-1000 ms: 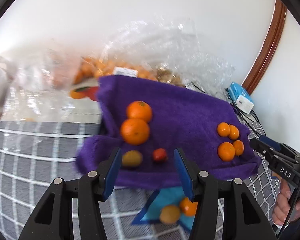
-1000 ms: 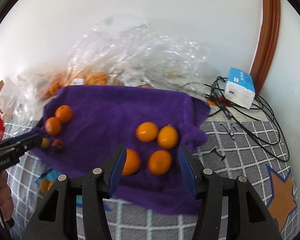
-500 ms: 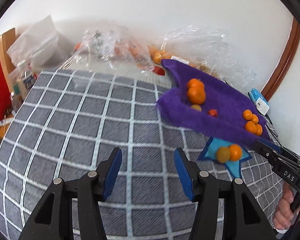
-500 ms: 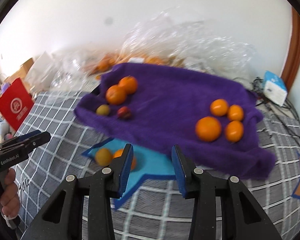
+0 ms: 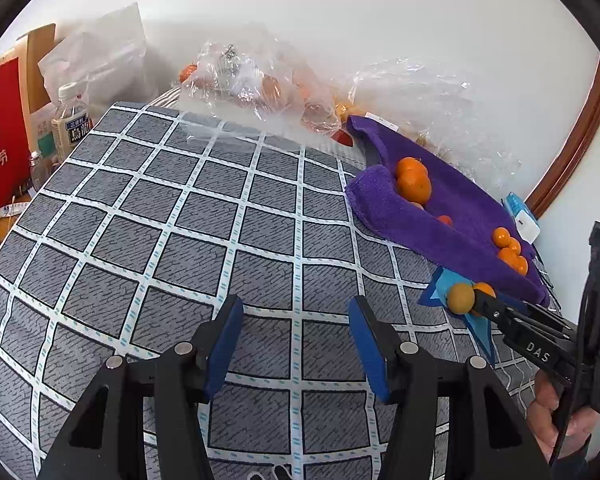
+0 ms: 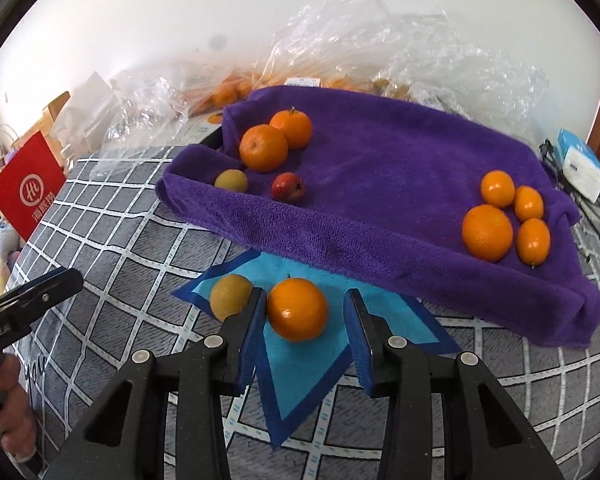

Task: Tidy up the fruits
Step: 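Grasp an orange on the blue star mat with the right gripper, then grasp the yellow-green fruit on the star mat with the left gripper while the right gripper holds its orange, then carry both held fruits up and over the purple towel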

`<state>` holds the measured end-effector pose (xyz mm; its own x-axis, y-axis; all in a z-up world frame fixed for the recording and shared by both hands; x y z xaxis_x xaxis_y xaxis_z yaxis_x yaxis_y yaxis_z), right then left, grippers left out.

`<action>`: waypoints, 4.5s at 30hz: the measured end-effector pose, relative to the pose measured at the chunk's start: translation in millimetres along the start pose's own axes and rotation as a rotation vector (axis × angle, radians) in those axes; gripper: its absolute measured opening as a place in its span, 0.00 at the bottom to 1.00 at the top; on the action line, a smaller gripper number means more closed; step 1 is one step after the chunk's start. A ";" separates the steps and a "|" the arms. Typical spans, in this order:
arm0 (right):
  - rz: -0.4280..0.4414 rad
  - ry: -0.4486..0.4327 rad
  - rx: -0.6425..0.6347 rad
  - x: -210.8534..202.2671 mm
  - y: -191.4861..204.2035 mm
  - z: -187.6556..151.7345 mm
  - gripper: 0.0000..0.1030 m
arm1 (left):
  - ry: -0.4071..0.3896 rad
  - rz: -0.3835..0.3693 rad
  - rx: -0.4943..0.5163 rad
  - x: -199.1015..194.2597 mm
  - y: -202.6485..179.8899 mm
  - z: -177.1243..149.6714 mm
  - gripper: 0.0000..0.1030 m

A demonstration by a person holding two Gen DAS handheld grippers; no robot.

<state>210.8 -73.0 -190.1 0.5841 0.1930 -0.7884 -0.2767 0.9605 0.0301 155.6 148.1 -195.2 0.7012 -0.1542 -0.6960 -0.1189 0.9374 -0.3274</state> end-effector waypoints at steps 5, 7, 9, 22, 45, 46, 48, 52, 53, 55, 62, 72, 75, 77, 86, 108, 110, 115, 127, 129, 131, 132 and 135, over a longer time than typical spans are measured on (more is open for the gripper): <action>-0.039 -0.019 -0.036 -2.8 2.8 -3.5 0.30 | -0.049 0.020 0.054 -7.3 -9.9 -3.8 0.52; -0.068 -0.057 -0.031 -14.1 -3.5 -4.7 0.30 | -0.071 0.019 0.060 -11.1 -11.3 -3.7 0.52; -0.075 -0.078 -0.023 -24.5 -13.3 -6.3 0.30 | -0.074 0.008 0.051 -11.6 -11.2 -3.6 0.52; -0.203 -0.011 0.111 -38.4 -104.8 -35.8 0.30 | -0.055 0.009 0.128 -8.9 -23.8 -5.7 0.52; -0.172 -0.031 0.080 -37.0 -107.9 -47.3 0.30 | -0.052 0.018 0.127 -7.4 -21.6 -5.7 0.52; -0.172 -0.030 0.083 -36.5 -108.0 -46.8 0.30 | -0.051 0.016 0.128 -7.4 -21.8 -6.1 0.52; -0.171 -0.029 0.086 -37.5 -108.7 -46.6 0.30 | -0.052 0.015 0.129 -8.2 -22.5 -6.2 0.52; -0.195 -0.037 0.086 -45.7 -113.6 -47.0 0.30 | -0.025 0.000 0.124 -11.4 -29.0 -7.5 0.52; -0.202 -0.040 0.091 -48.7 -116.4 -47.3 0.30 | -0.022 -0.011 0.124 -13.6 -34.2 -6.6 0.52; -0.197 -0.041 0.109 -53.1 -122.0 -48.3 0.30 | -0.022 -0.050 0.125 -16.3 -46.7 -3.5 0.52; -0.175 -0.060 0.144 -53.7 -131.8 -51.3 0.30 | 0.010 -0.075 0.213 -3.8 -108.2 3.6 0.52; -0.137 -0.055 0.203 -49.4 -139.7 -55.2 0.31 | 0.094 -0.077 0.250 36.4 -151.2 -4.6 0.51; -0.135 -0.048 0.210 -46.3 -140.6 -53.8 0.31 | 0.119 -0.067 0.260 47.2 -158.9 -5.9 0.51; -0.135 -0.050 0.206 -46.5 -140.2 -54.0 0.31 | 0.135 -0.055 0.268 53.7 -161.9 -7.6 0.49; -0.112 -0.059 0.217 -47.2 -142.0 -55.0 0.31 | 0.128 -0.042 0.279 62.8 -161.3 -6.8 0.25; -0.099 -0.084 0.176 -54.3 -134.3 -52.6 0.31 | 0.071 -0.032 0.187 8.1 -103.4 17.4 0.25; -0.094 -0.088 0.190 -59.4 -134.6 -47.1 0.31 | 0.063 -0.036 0.185 3.2 -103.2 24.4 0.25; -0.095 -0.155 0.174 -83.3 -133.2 -16.8 0.31 | 0.031 -0.046 0.172 -7.9 -105.0 43.3 0.25; -0.109 -0.174 0.218 -75.7 -154.0 47.7 0.31 | 0.013 -0.058 0.169 6.8 -131.9 85.6 0.25; -0.119 -0.155 0.223 -65.1 -155.2 53.3 0.31 | 0.010 -0.064 0.170 10.4 -134.1 92.3 0.25; -0.124 -0.141 0.221 -56.6 -154.1 58.5 0.31 | 0.015 -0.073 0.170 17.3 -135.9 99.4 0.25; -0.124 -0.133 0.215 -49.9 -153.4 61.9 0.31 | 0.018 -0.075 0.170 20.6 -136.9 101.9 0.25; -0.130 -0.120 0.194 -34.4 -151.1 69.2 0.31 | 0.031 -0.072 0.176 32.5 -138.7 108.0 0.25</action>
<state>285.3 -211.0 -125.0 0.6946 0.0766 -0.7153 -0.0487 0.9970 0.0594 270.8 46.7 -103.4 0.6814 -0.2301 -0.6948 0.0574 0.9632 -0.2626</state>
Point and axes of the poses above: each gripper's, at about its wrist camera, not at the fingertips, and x roughly the way its jaws point, y to its left, z to its top, the point moved 4 cm from there along x, roughly the way its jaws point, and after that the axes turned 1 degree about -x, right-handed, at the moved point
